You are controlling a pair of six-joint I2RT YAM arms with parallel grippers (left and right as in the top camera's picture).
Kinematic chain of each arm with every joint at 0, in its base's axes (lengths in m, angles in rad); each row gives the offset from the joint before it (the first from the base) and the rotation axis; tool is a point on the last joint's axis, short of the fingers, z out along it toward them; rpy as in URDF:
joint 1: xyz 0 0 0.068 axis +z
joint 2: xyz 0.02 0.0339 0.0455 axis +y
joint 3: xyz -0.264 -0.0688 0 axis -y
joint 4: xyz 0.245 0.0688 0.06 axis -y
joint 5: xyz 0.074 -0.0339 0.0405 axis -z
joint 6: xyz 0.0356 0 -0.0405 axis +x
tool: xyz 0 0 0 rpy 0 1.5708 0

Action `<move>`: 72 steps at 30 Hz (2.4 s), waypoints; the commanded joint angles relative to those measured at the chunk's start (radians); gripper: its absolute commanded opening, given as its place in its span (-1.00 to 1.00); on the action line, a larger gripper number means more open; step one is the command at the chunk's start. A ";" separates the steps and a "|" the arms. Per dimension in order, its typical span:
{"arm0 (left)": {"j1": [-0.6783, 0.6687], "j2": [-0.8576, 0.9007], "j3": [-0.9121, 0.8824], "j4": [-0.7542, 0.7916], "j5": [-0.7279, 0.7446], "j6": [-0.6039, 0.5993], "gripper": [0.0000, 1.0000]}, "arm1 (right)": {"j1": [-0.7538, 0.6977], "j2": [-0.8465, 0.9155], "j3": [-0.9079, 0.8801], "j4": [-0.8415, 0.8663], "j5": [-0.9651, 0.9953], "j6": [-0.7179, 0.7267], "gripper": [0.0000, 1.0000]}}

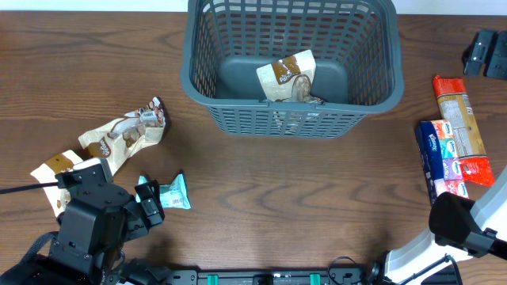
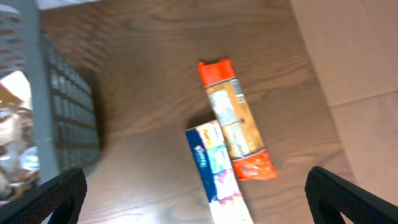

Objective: Pack container
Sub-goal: 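Withdraw the right gripper from the basket to the right, then lower the right gripper onto the blue tissue box and grasp it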

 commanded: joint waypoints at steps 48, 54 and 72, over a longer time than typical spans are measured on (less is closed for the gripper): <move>0.006 0.003 0.006 -0.005 -0.013 0.017 0.97 | -0.235 0.045 -1.228 0.472 0.041 -0.454 0.98; 0.006 0.003 0.006 -0.005 -0.013 0.017 0.97 | -0.235 0.045 -1.268 0.528 0.044 -0.455 0.99; 0.006 0.003 0.006 -0.005 -0.013 0.017 0.97 | -0.285 0.046 -1.271 0.610 -0.048 -0.454 0.99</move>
